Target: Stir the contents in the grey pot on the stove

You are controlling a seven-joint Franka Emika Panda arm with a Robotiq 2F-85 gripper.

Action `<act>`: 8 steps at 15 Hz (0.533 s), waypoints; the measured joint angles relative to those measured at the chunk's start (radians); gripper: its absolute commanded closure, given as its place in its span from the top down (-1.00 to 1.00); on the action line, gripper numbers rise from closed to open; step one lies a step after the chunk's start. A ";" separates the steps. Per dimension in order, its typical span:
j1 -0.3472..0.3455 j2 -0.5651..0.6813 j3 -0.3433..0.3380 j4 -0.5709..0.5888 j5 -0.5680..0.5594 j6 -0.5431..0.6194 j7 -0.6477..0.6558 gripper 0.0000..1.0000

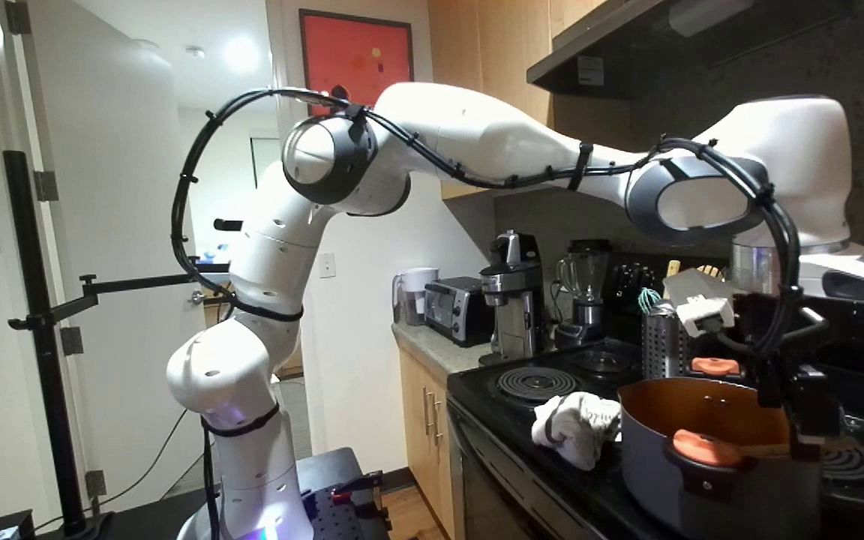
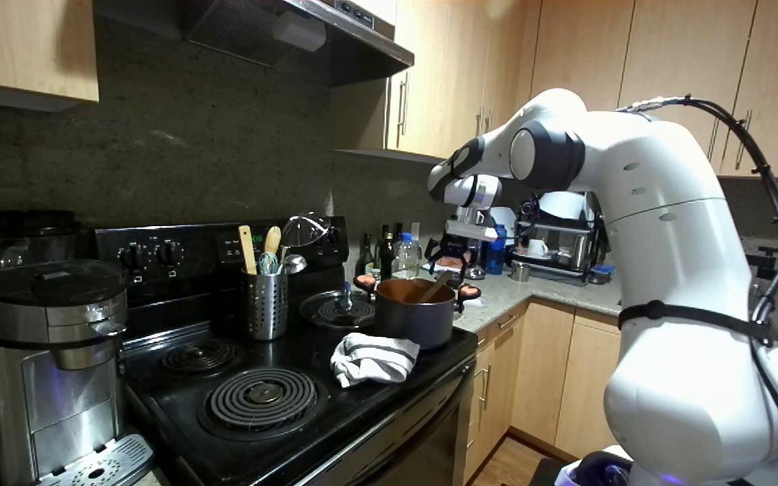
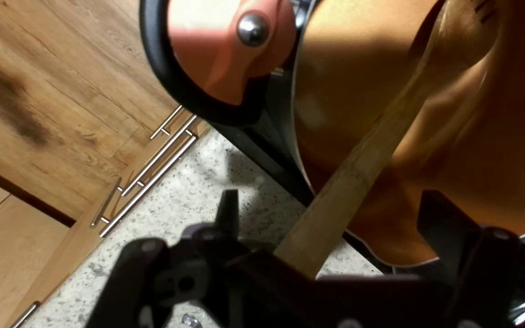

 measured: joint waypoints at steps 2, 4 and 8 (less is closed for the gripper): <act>-0.019 0.030 0.011 0.027 0.036 0.000 0.000 1.00; -0.039 0.058 0.017 0.059 0.064 0.000 0.000 1.00; -0.080 0.092 0.035 0.120 0.096 0.000 0.000 0.35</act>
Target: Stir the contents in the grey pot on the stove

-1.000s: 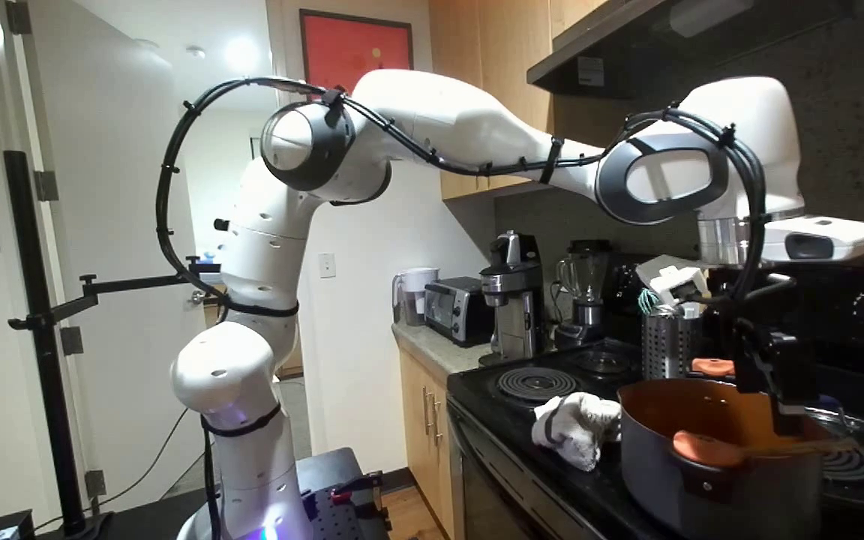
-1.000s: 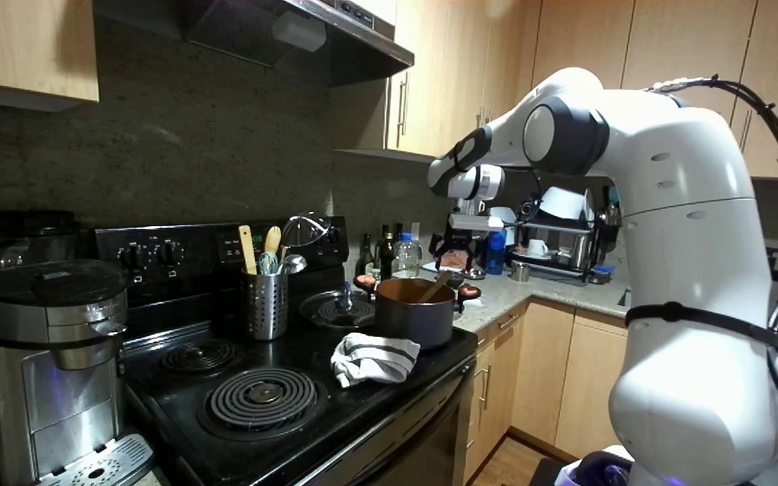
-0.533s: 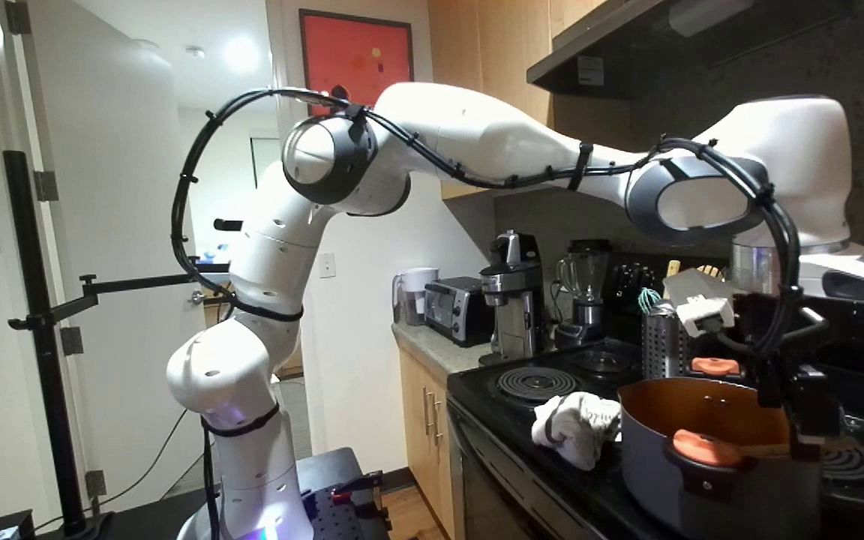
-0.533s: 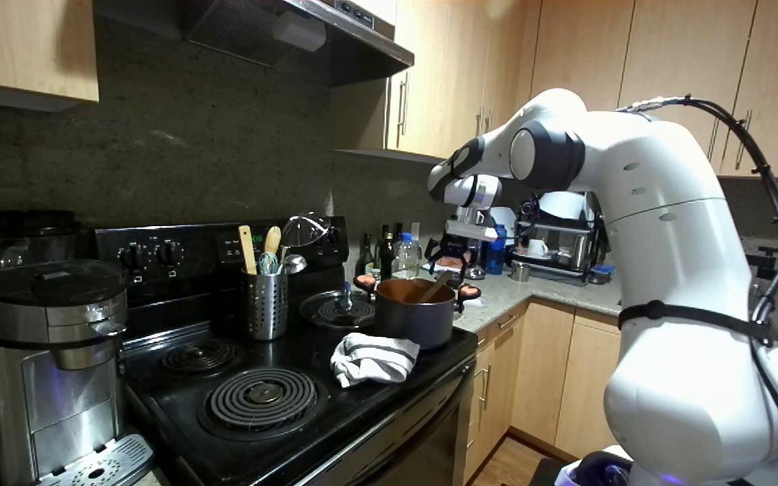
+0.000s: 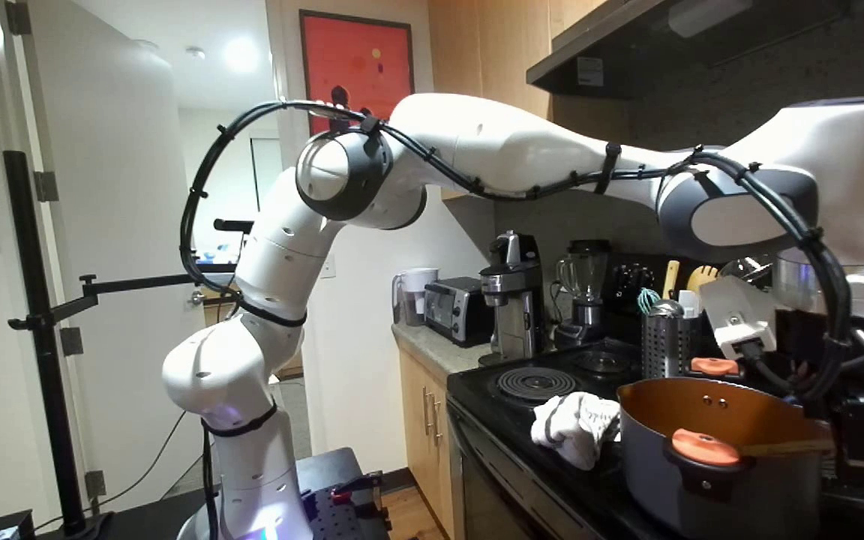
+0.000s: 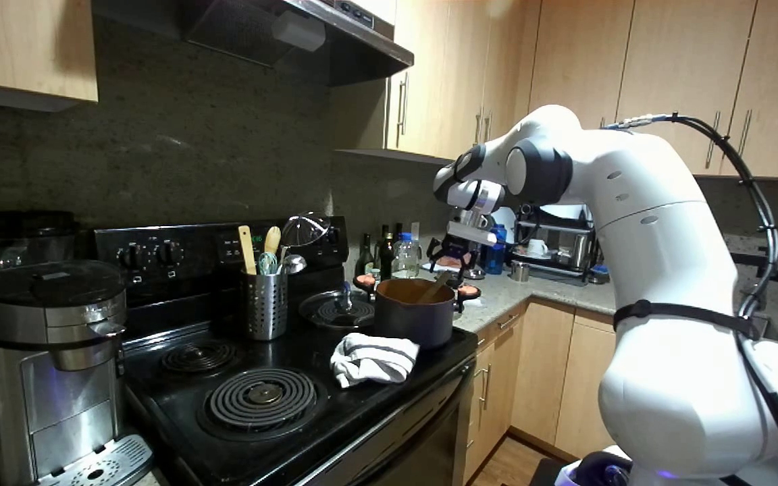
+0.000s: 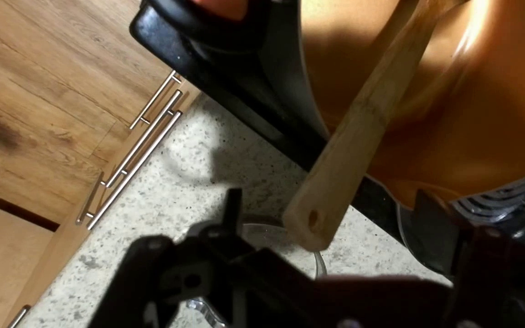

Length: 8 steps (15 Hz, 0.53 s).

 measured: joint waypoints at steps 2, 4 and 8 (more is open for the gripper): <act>-0.013 0.002 0.010 0.019 0.004 0.000 0.000 0.03; -0.020 0.001 0.020 0.033 0.004 0.000 0.000 -0.29; -0.023 0.001 0.035 0.039 0.004 -0.004 0.000 0.45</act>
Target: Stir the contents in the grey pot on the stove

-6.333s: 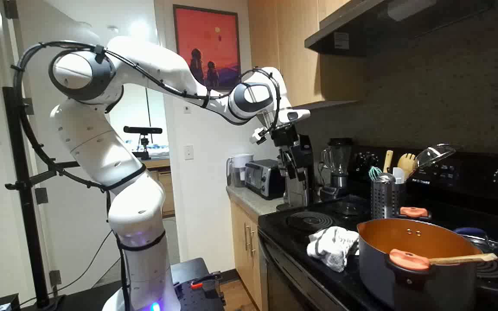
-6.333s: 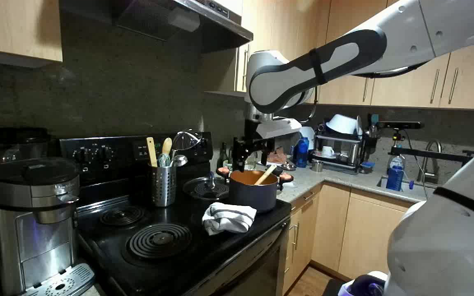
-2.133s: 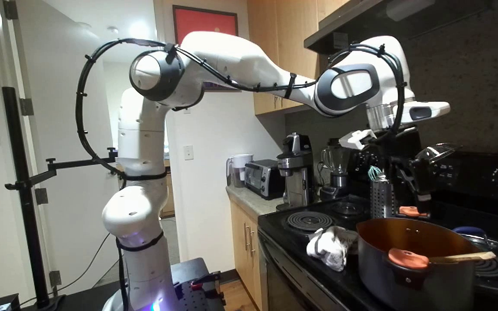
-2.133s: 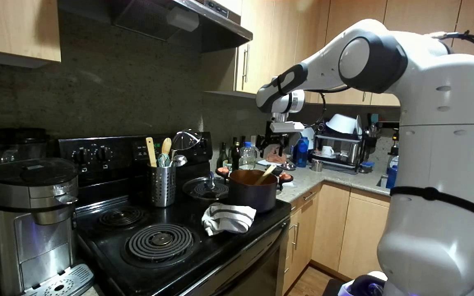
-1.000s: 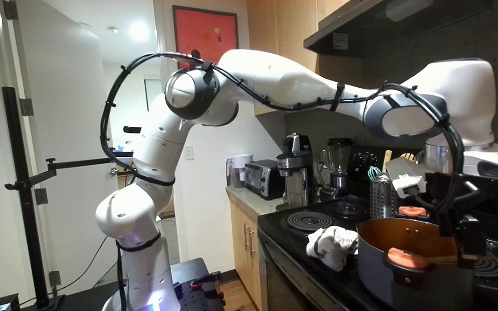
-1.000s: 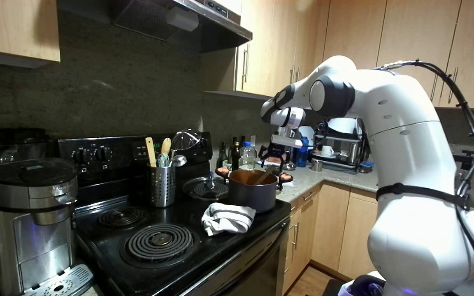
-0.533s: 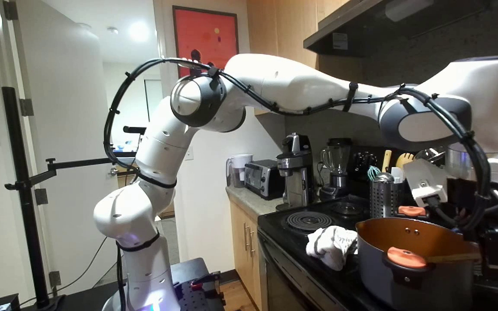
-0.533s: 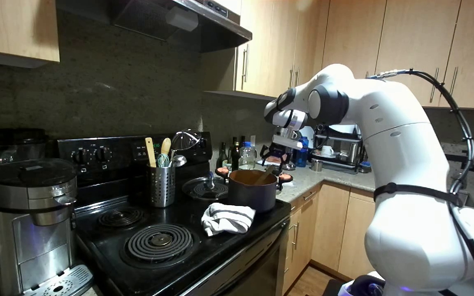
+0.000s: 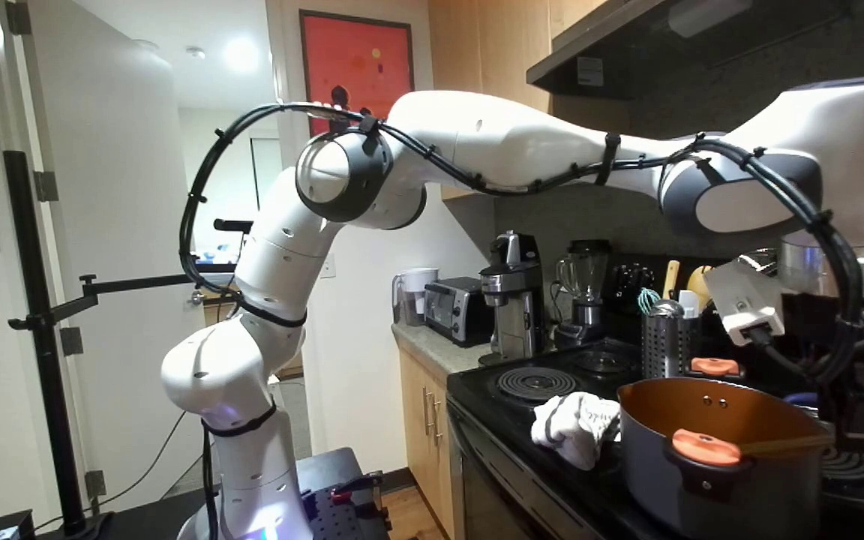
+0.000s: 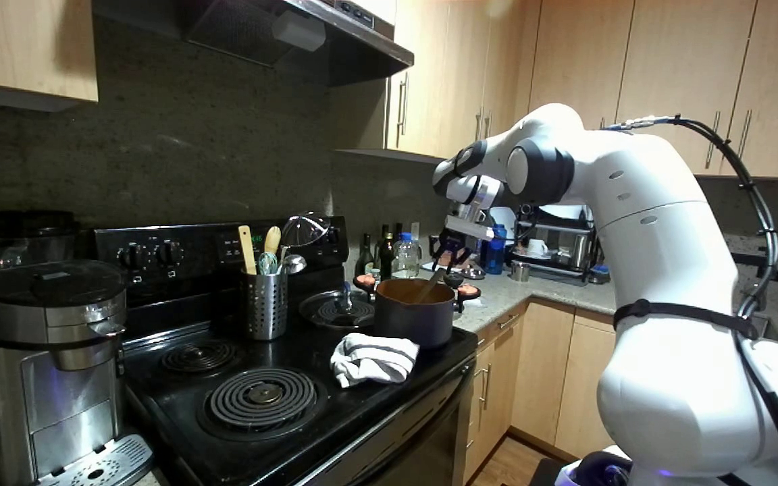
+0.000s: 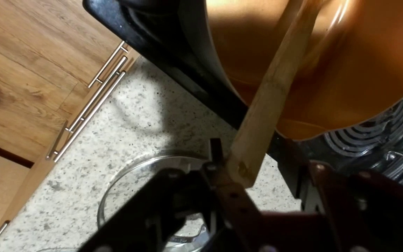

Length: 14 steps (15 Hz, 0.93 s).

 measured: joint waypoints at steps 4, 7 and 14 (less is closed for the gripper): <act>0.001 0.007 0.008 -0.008 -0.002 -0.024 0.000 0.98; 0.001 0.019 0.012 -0.008 -0.002 -0.026 0.000 1.00; 0.001 0.023 0.015 -0.001 -0.002 -0.026 0.000 -0.18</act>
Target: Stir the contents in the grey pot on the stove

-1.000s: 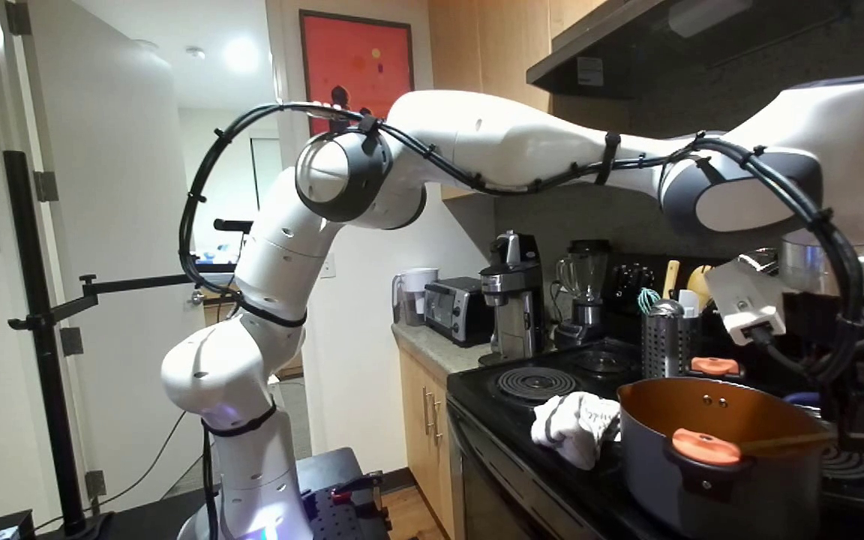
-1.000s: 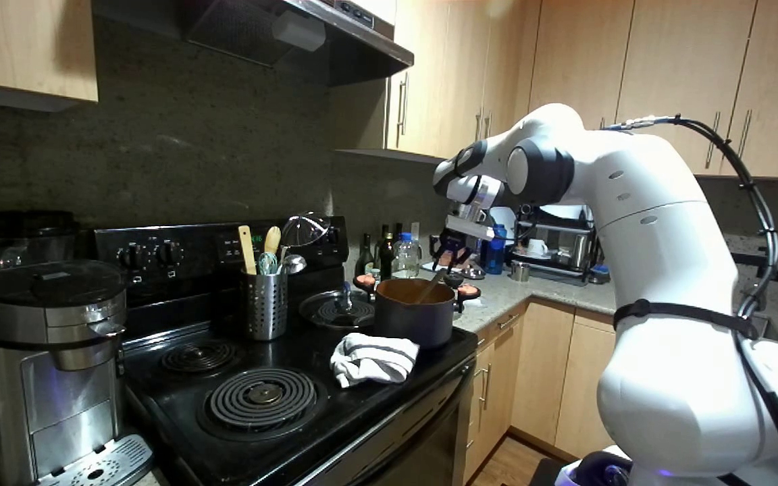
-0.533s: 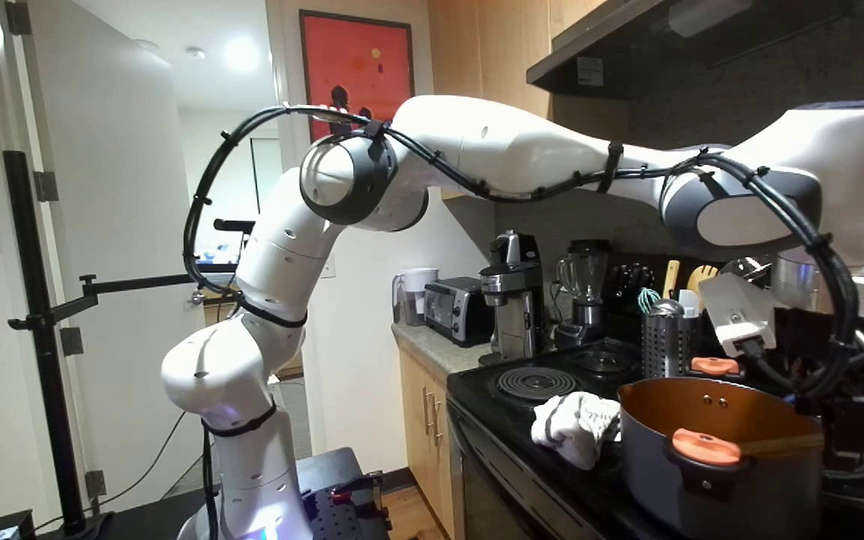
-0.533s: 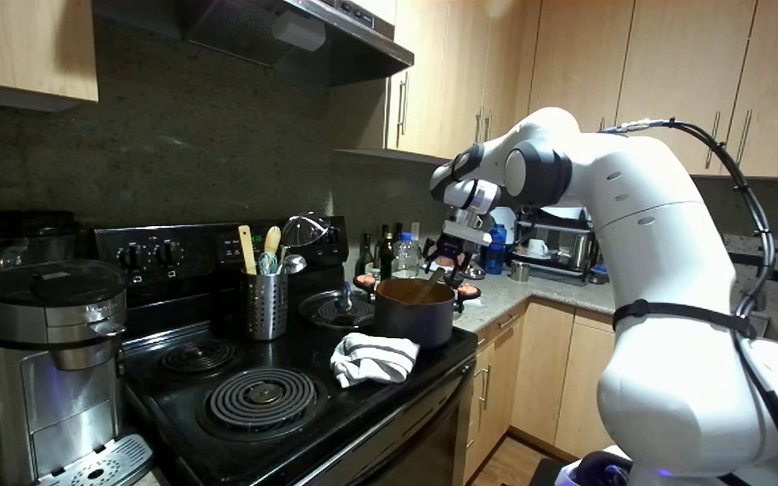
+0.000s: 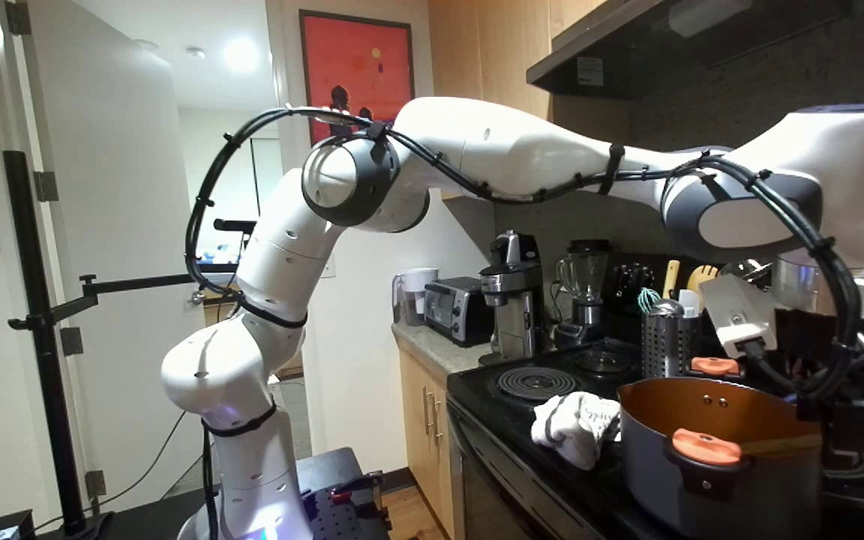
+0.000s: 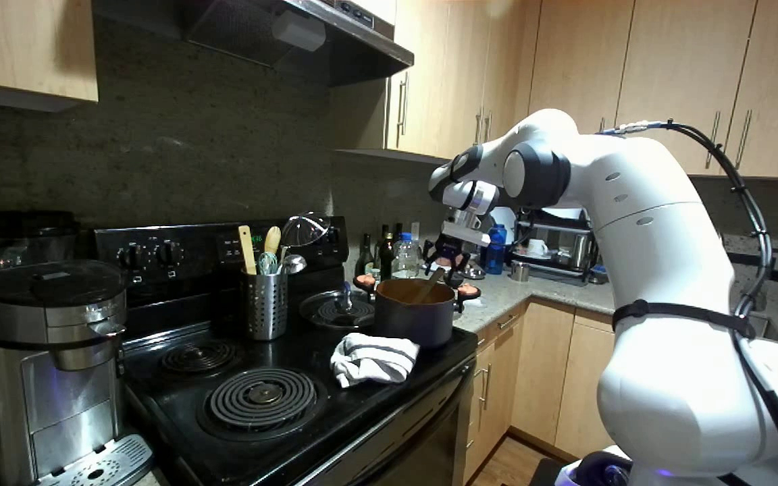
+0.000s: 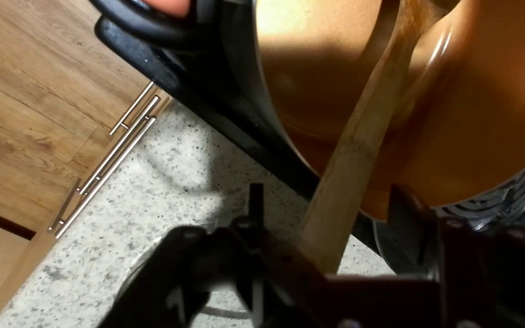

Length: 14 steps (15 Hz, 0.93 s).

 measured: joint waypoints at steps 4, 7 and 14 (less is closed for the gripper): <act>-0.001 0.000 0.000 0.009 0.001 0.001 -0.001 -0.75; -0.001 -0.004 0.002 0.016 0.005 0.001 -0.001 -1.00; 0.000 -0.009 0.005 0.020 0.014 0.010 -0.001 -0.94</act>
